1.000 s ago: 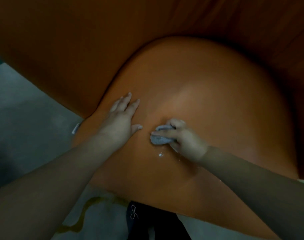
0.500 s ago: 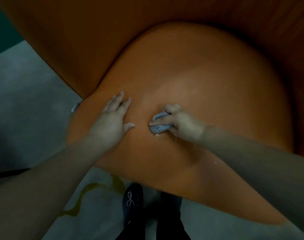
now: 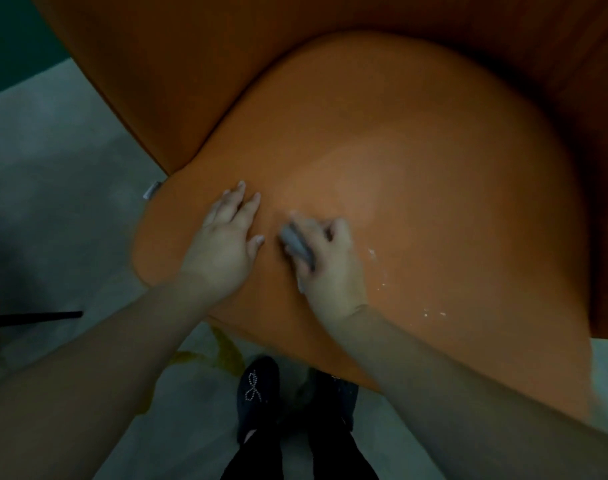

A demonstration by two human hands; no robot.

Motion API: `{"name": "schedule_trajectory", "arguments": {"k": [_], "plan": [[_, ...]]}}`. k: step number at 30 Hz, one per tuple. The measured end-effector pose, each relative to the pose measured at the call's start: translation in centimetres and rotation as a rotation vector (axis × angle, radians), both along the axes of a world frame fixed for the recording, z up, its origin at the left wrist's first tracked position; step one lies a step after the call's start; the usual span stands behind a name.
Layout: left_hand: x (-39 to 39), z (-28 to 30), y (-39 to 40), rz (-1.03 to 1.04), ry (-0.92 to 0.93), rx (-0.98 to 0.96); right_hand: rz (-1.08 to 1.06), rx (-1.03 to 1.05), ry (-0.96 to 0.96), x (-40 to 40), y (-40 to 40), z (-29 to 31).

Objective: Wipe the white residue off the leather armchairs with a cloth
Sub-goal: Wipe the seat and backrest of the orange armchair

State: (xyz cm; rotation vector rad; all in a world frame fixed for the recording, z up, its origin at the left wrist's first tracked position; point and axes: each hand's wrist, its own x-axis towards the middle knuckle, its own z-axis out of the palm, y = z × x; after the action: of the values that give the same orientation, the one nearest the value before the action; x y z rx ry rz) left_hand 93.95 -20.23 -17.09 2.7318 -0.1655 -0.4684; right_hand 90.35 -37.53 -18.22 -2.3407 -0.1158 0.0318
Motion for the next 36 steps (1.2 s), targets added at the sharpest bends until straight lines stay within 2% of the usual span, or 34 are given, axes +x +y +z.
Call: {"name": "schedule_trajectory", "arguments": {"k": [3,4,7,11,13,16,21,23,26,29,31,34,36], "plan": [[-0.1,-0.5,0.1,0.017,0.015,-0.014,0.143,-0.183,-0.019,-0.9,0.3,-0.6],[0.0,-0.5,0.0,0.013,0.016,-0.005,0.116,-0.194,0.000,-0.8,-0.4,-0.8],[0.0,-0.2,-0.2,-0.001,0.042,0.019,-0.145,-0.120,0.100,-1.1,-4.0,-1.2],[0.0,0.0,-1.6,-0.014,0.041,0.052,-0.281,-0.133,0.051,-1.7,-5.8,-0.2],[0.0,-0.1,-2.8,-0.002,0.027,0.064,-0.238,-0.129,0.018,-0.8,-4.0,0.5],[0.4,-0.1,-4.2,-0.006,0.019,0.089,-0.109,-0.235,-0.012,-0.1,-2.2,0.3],[1.0,-0.2,-5.2,-0.079,0.020,0.145,-0.290,-0.310,0.056,-2.2,-7.4,-0.3],[1.2,-0.3,-5.9,-0.084,0.012,0.152,-0.384,-0.284,0.039,-3.1,-9.5,0.0],[1.3,-0.4,-7.3,-0.068,0.001,0.164,-0.642,-0.237,0.014,-4.6,-12.8,0.5],[1.2,-0.6,-8.4,-0.056,-0.003,0.179,-0.849,-0.234,0.128,-6.7,-14.8,0.0],[1.0,-0.9,-8.9,-0.068,-0.009,0.203,-0.877,-0.208,0.145,-7.1,-13.5,-0.8],[0.6,-1.2,-9.3,-0.095,-0.017,0.222,-0.762,-0.169,0.107,-6.0,-9.5,-1.1],[0.6,-1.3,-9.3,-0.106,-0.019,0.221,-0.763,-0.119,0.069,-5.6,-9.0,-0.8]]}}
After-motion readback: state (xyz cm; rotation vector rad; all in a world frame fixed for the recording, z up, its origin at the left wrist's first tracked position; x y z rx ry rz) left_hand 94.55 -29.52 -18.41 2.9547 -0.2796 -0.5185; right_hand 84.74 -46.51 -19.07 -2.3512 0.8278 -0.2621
